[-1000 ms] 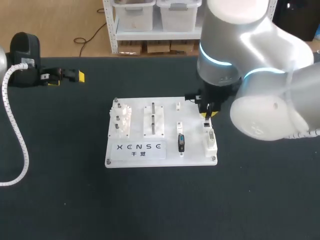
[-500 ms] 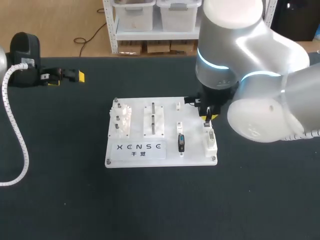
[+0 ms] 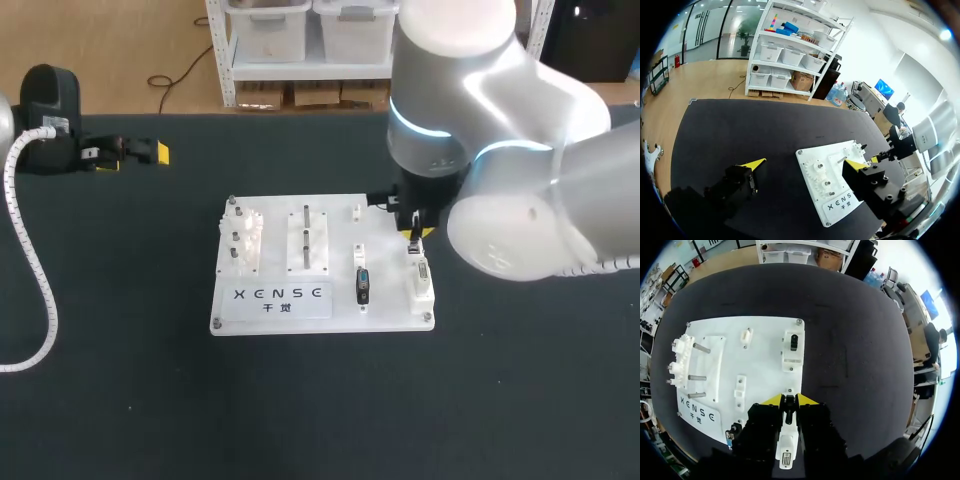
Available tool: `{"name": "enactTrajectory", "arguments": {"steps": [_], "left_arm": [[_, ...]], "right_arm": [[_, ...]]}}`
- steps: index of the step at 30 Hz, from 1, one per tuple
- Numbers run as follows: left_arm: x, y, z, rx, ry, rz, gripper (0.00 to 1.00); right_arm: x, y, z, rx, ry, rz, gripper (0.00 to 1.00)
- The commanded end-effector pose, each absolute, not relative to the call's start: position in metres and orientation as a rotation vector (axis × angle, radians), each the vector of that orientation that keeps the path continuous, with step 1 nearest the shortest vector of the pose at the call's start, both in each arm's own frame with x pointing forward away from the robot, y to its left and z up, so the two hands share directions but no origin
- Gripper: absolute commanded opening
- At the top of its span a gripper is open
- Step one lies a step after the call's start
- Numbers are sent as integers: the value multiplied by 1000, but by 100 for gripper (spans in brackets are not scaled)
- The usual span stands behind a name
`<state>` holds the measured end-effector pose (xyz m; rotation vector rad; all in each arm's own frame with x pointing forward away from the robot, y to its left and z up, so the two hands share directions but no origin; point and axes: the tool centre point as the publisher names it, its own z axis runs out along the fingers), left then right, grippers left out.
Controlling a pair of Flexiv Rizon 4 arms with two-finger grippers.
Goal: Insert the USB connector, Ethernet cable, and multi-pin plug into their matching sockets one by one.
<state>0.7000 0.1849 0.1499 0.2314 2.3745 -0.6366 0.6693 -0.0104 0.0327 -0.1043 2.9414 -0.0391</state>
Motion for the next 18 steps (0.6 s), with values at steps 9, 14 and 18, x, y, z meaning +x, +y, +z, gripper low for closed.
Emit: {"name": "enactTrajectory", "arguments": {"steps": [9,14,18], "left_arm": [[700,185,150,231,2374,-637,100],[700,185,150,231,2374,-637,100],[700,185,150,231,2374,-637,100]], "right_arm": [[661,-14,27,-94,2957,-50,0],[661,-10,28,-102,2951,-40,0],[662,-8,29,-108,2947,-36,0]]}}
